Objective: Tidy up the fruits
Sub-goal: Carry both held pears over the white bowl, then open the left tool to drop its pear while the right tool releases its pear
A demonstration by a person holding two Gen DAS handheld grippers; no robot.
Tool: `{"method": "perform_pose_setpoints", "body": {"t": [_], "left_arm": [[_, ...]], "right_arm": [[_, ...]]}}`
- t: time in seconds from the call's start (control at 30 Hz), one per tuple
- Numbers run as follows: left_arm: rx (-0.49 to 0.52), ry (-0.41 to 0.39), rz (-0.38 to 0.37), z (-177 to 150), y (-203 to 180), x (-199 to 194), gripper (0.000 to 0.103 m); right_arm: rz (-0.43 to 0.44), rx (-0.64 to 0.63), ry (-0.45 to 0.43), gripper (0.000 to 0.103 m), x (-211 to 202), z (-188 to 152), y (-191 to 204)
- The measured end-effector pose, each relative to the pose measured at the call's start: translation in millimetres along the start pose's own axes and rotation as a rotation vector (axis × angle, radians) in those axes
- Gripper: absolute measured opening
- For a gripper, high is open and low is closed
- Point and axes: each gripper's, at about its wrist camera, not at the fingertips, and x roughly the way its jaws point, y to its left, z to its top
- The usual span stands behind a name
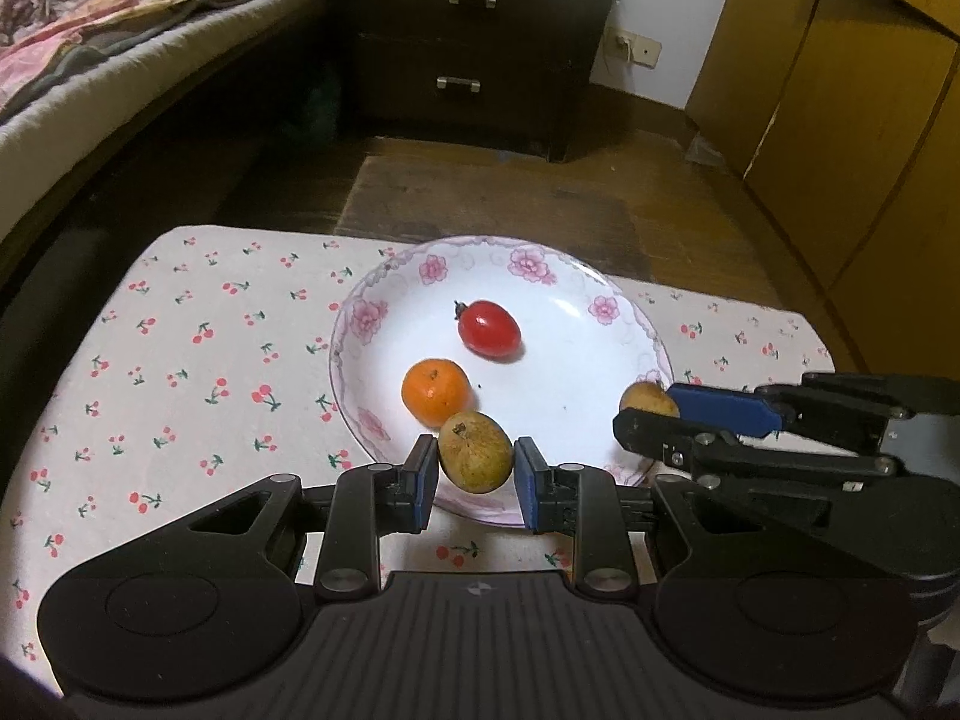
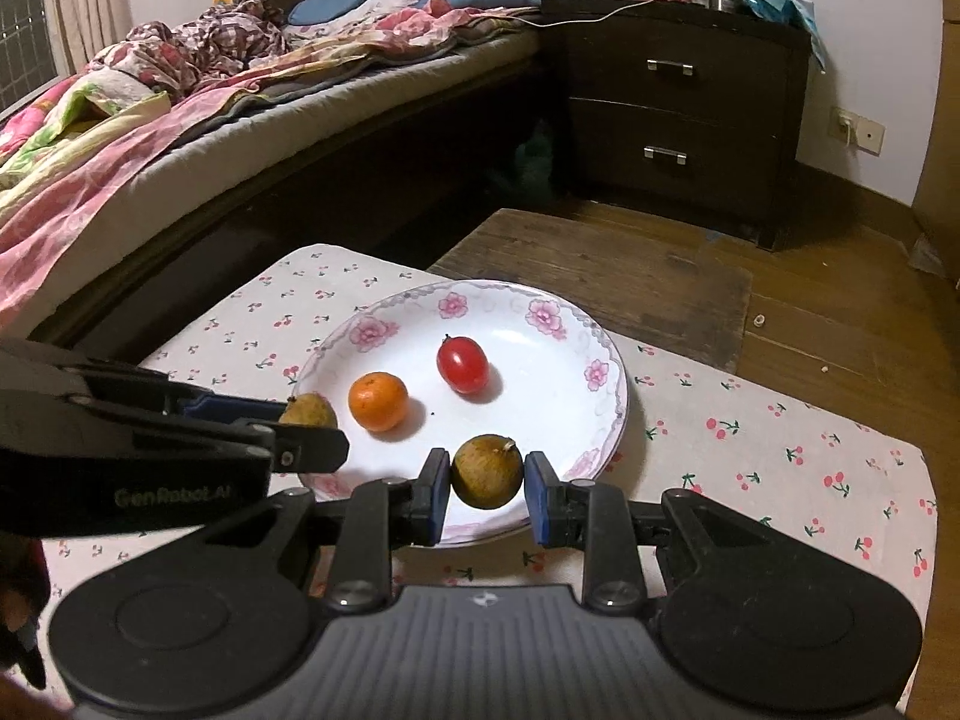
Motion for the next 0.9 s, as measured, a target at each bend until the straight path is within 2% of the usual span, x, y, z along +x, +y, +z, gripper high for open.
{"method": "perform_pose_setpoints", "body": {"t": [0.33, 0.9], "left_arm": [[0.017, -0.006, -0.011, -5, 2, 7, 0.035], [0.026, 0.005, -0.001, -6, -1, 15, 0.035]], "right_arm": [[-0.024, -0.037, 0.004, 0.034, 4, -1, 2], [-0.018, -0.044, 0.037, 0.034, 17, -2, 2]]}}
